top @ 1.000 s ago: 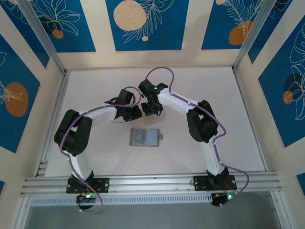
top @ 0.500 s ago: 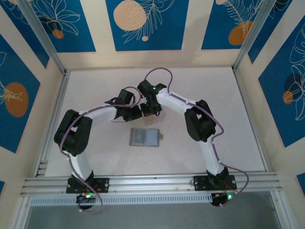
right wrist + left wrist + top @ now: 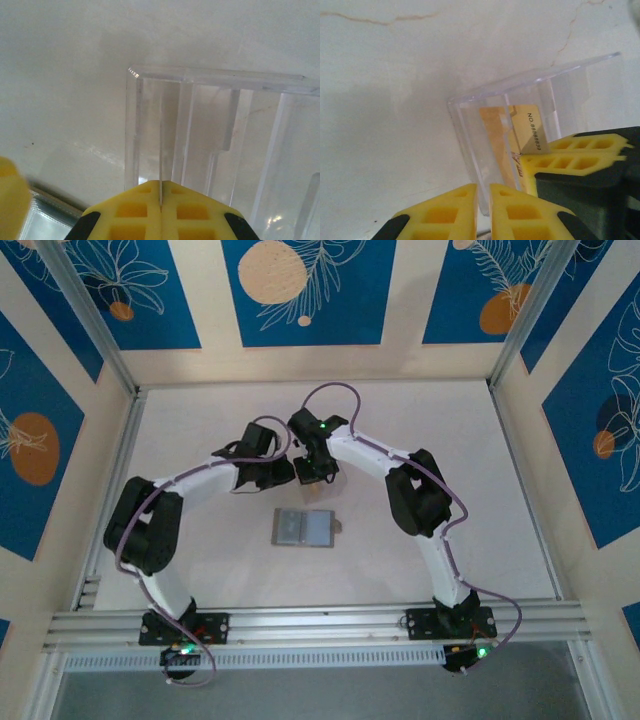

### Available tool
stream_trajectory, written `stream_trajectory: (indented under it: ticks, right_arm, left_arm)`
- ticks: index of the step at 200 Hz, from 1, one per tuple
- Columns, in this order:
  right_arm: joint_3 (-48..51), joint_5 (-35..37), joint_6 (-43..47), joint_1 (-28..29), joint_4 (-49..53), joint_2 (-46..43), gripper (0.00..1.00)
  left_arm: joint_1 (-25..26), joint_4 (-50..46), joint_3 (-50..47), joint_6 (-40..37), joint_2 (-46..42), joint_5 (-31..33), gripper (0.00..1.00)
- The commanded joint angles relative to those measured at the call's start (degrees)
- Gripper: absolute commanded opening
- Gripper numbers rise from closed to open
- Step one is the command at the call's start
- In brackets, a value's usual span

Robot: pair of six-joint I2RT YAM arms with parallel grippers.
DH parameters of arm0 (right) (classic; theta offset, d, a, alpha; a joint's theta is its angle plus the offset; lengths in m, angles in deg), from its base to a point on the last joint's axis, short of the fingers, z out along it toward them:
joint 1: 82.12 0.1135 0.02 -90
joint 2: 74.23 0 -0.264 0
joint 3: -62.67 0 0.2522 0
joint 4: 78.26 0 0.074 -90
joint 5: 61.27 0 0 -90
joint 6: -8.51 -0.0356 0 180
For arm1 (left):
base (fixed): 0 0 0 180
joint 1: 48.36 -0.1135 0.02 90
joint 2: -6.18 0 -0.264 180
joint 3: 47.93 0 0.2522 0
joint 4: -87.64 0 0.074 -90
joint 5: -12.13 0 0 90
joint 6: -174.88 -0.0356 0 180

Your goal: Put the credit cards into the card holder

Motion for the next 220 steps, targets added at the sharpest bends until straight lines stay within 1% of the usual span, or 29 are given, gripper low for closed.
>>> stream_trajectory:
  ticks: [1,17,30,61,74,93,108,121,141,148,166,188,220]
  right_arm:
    - [-2.9,-1.1,0.4,-0.7,2.2,-2.8,0.00]
    - [-3.1,-1.1,0.3,-1.0,2.3,-5.3,0.00]
    - [-2.6,-0.5,-0.3,-1.3,2.2,-7.6,0.00]
    - [3.3,-0.1,-2.1,-1.3,-1.3,-15.7,0.00]
    - [8.1,-1.7,-3.3,-1.2,-4.2,-20.2,0.00]
    - [17.0,-6.2,-5.8,-1.0,-10.7,-26.4,0.00]
    - [24.3,-9.9,-8.0,-0.7,-16.5,-30.5,0.00]
    - [29.9,-11.4,-9.5,-0.1,-20.8,-33.1,0.00]
    - [36.8,-13.8,-12.0,0.5,-26.9,-35.2,0.00]
    - [38.9,-15.2,-13.0,0.7,-29.2,-35.4,0.00]
    - [43.3,-16.2,-14.9,1.5,-34.2,-35.9,0.00]
    - [46.6,-16.3,-16.6,2.1,-38.9,-36.1,0.00]
    - [50.3,-15.9,-19.0,2.7,-45.1,-35.6,0.00]
  left_arm:
    - [-1.4,-3.2,-1.3,-1.3,-4.1,1.4,0.13]
    - [-1.4,-4.5,-2.6,-2.3,-6.9,2.1,0.14]
    - [-1.4,-5.2,-4.1,-3.1,-9.0,1.5,0.14]
    - [0.0,-8.3,-7.4,-6.4,-12.0,0.7,0.15]
    - [1.3,-8.8,-8.7,-7.1,-12.6,0.6,0.15]
    - [4.5,-9.8,-10.0,-8.4,-12.0,0.7,0.15]
    - [7.3,-10.3,-10.8,-9.4,-11.2,1.8,0.15]
    - [9.3,-10.4,-11.7,-10.1,-10.9,3.5,0.15]
    - [11.5,-10.7,-12.7,-11.2,-9.9,6.4,0.15]
    - [11.7,-10.9,-13.0,-11.6,-9.1,7.2,0.15]
    - [12.3,-11.1,-13.7,-11.9,-7.3,9.1,0.15]
    - [12.4,-10.8,-15.1,-11.7,-6.3,11.3,0.15]
    - [12.7,-10.4,-17.4,-11.3,-5.5,12.4,0.14]
